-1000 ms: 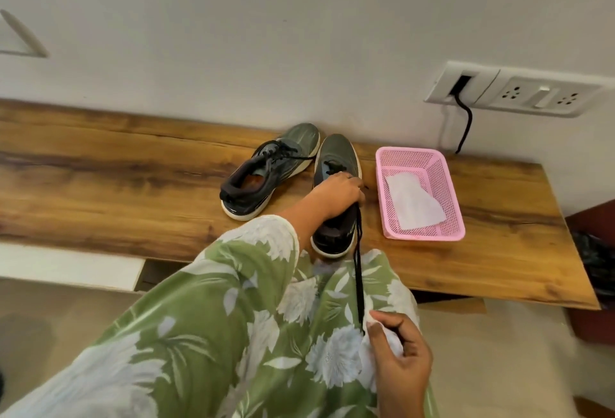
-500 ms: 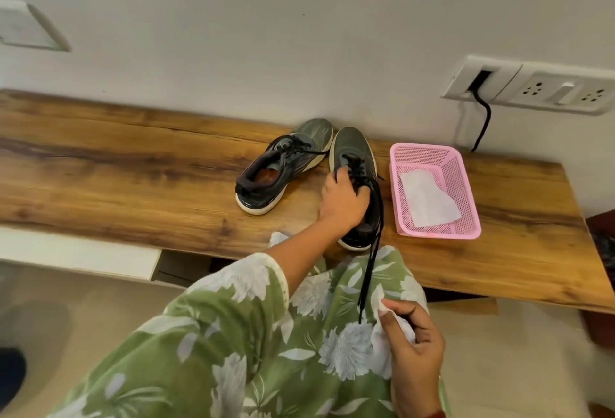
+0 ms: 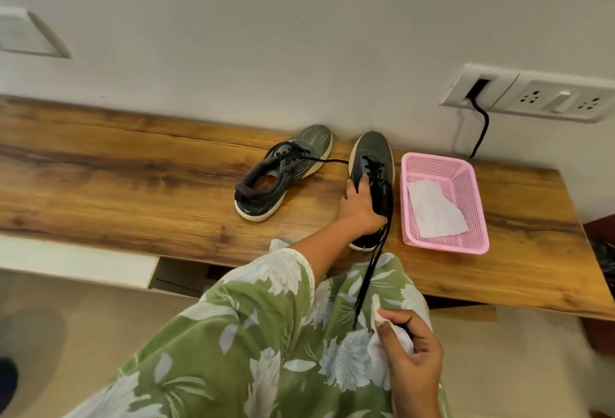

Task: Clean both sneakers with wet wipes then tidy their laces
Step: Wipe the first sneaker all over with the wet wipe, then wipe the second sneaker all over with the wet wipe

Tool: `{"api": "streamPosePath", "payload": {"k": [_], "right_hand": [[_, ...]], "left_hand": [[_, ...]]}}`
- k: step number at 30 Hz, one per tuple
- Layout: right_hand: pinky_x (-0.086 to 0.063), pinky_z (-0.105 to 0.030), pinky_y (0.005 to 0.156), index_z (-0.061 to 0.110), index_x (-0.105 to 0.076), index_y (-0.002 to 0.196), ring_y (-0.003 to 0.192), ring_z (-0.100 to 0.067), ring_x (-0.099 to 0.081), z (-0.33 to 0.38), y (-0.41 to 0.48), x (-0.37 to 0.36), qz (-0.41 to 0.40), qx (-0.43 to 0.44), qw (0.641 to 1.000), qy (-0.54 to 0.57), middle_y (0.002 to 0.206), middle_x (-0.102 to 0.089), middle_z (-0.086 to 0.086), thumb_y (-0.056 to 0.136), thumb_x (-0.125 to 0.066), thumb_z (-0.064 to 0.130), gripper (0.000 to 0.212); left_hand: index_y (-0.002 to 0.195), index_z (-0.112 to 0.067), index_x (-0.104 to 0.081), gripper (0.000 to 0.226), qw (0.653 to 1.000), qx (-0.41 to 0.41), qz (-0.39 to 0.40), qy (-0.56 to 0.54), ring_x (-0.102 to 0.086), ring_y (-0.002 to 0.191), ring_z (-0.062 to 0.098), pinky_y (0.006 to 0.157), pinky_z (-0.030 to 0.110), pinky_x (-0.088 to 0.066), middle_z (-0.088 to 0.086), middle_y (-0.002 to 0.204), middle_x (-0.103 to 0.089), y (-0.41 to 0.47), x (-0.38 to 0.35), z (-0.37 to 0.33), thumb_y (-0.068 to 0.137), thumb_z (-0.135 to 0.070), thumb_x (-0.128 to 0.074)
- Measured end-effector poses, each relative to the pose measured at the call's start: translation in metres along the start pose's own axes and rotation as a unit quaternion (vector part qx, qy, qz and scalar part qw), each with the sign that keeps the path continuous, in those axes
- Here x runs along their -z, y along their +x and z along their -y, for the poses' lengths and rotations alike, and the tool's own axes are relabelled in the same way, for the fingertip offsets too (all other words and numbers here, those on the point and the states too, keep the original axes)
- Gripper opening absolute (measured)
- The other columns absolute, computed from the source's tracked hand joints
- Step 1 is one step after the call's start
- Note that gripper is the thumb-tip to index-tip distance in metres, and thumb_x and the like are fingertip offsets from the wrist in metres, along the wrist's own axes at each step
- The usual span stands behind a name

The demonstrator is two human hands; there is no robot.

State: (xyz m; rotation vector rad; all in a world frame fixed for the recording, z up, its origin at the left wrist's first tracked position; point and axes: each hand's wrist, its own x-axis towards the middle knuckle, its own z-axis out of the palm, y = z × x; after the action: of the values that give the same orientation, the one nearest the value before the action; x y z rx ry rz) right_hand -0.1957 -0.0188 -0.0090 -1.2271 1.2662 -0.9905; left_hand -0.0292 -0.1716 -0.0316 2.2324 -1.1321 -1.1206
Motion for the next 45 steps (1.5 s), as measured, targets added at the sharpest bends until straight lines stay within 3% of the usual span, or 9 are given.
{"api": "streamPosePath", "payload": {"k": [9, 14, 17, 22, 24, 31, 35, 40, 45], "right_hand": [[-0.05, -0.016, 0.07, 0.024, -0.071, 0.069, 0.073, -0.01, -0.063, 0.003, 0.008, -0.007, 0.02, -0.012, 1.0, 0.001, 0.073, -0.069, 0.0, 0.077, -0.063, -0.016, 0.042], [-0.051, -0.018, 0.069, 0.026, -0.072, 0.068, 0.071, -0.01, -0.064, 0.003, 0.012, -0.007, 0.038, -0.028, 0.999, 0.012, 0.073, -0.07, -0.001, 0.078, -0.064, -0.013, 0.041], [-0.052, -0.02, 0.068, 0.022, -0.073, 0.071, 0.072, -0.012, -0.064, 0.004, 0.011, -0.008, 0.057, -0.04, 0.997, 0.024, 0.074, -0.07, -0.004, 0.078, -0.063, -0.012, 0.036], [-0.052, -0.018, 0.068, 0.014, -0.071, 0.07, 0.074, -0.011, -0.065, 0.008, 0.009, -0.008, 0.072, -0.052, 0.995, 0.033, 0.076, -0.07, -0.003, 0.079, -0.064, -0.01, 0.027], [-0.052, -0.017, 0.066, 0.007, -0.069, 0.075, 0.074, -0.011, -0.064, 0.011, 0.008, -0.007, 0.078, -0.058, 0.994, 0.043, 0.075, -0.07, -0.003, 0.08, -0.062, -0.009, 0.018], [-0.053, -0.019, 0.066, 0.017, -0.074, 0.07, 0.078, -0.017, -0.063, 0.015, 0.004, -0.008, 0.104, -0.081, 0.988, 0.08, 0.077, -0.071, 0.0, 0.074, -0.076, 0.01, 0.008], [-0.056, -0.025, 0.067, 0.015, -0.075, 0.089, 0.086, -0.019, -0.066, 0.022, 0.003, -0.012, 0.127, -0.143, 0.966, 0.172, 0.101, -0.071, -0.008, 0.036, -0.091, 0.05, 0.065], [-0.057, -0.026, 0.072, 0.008, -0.062, 0.113, 0.097, -0.02, -0.063, 0.029, 0.001, -0.016, 0.15, -0.205, 0.928, 0.271, 0.124, -0.06, -0.017, 0.077, -0.06, 0.018, 0.037], [-0.058, -0.028, 0.071, 0.015, -0.061, 0.117, 0.096, -0.023, -0.067, 0.031, 0.006, -0.003, 0.16, -0.23, 0.892, 0.355, 0.124, -0.061, -0.016, 0.046, -0.089, 0.015, 0.076]], "left_hand": [[0.152, -0.02, -0.002, 0.102, 0.999, -0.023, -0.029, -0.019, -0.007, 0.145, 0.035, 0.117, 0.046, -0.018, 0.014, 0.158, -0.006, -0.001, 0.006, 0.002, 0.08, -0.049, -0.069], [0.149, -0.015, -0.019, 0.076, 0.95, -0.168, -0.223, 0.138, -0.014, 0.145, 0.03, 0.117, 0.044, -0.02, 0.014, 0.155, -0.019, -0.029, 0.055, 0.047, 0.091, -0.055, -0.048], [0.144, -0.014, -0.026, 0.071, 0.917, -0.126, -0.315, 0.21, -0.035, 0.133, 0.032, 0.107, 0.045, -0.035, 0.016, 0.144, -0.033, -0.034, 0.097, 0.083, 0.089, -0.052, -0.052], [0.134, -0.011, -0.036, 0.058, 0.922, -0.025, -0.119, 0.369, -0.06, 0.107, 0.028, 0.086, 0.037, -0.043, 0.01, 0.117, -0.062, -0.029, 0.126, 0.112, 0.092, -0.05, -0.049], [0.131, -0.011, -0.039, 0.044, 0.909, -0.045, -0.134, 0.393, -0.064, 0.098, 0.026, 0.077, 0.032, -0.04, 0.006, 0.107, -0.067, -0.03, 0.121, 0.116, 0.096, -0.038, -0.046], [0.128, -0.016, -0.04, 0.04, 0.937, -0.031, -0.147, 0.316, -0.061, 0.102, 0.033, 0.069, 0.035, -0.043, 0.01, 0.115, -0.063, -0.048, 0.127, 0.126, 0.095, -0.035, -0.05], [0.13, -0.02, -0.043, 0.045, 0.959, -0.047, -0.148, 0.238, -0.062, 0.101, 0.028, 0.077, 0.039, -0.053, 0.006, 0.117, -0.063, -0.065, 0.143, 0.13, 0.091, -0.039, -0.056], [0.116, -0.016, -0.058, 0.037, 0.993, -0.038, -0.116, -0.004, -0.065, 0.098, 0.023, 0.088, 0.042, -0.052, 0.004, 0.112, -0.067, -0.082, 0.153, 0.122, 0.086, -0.037, -0.065], [0.101, -0.016, -0.064, 0.022, 0.968, 0.013, -0.131, -0.212, -0.066, 0.087, 0.021, 0.085, 0.039, -0.054, 0.007, 0.098, -0.07, -0.098, 0.121, 0.091, 0.085, -0.031, -0.068]]}}
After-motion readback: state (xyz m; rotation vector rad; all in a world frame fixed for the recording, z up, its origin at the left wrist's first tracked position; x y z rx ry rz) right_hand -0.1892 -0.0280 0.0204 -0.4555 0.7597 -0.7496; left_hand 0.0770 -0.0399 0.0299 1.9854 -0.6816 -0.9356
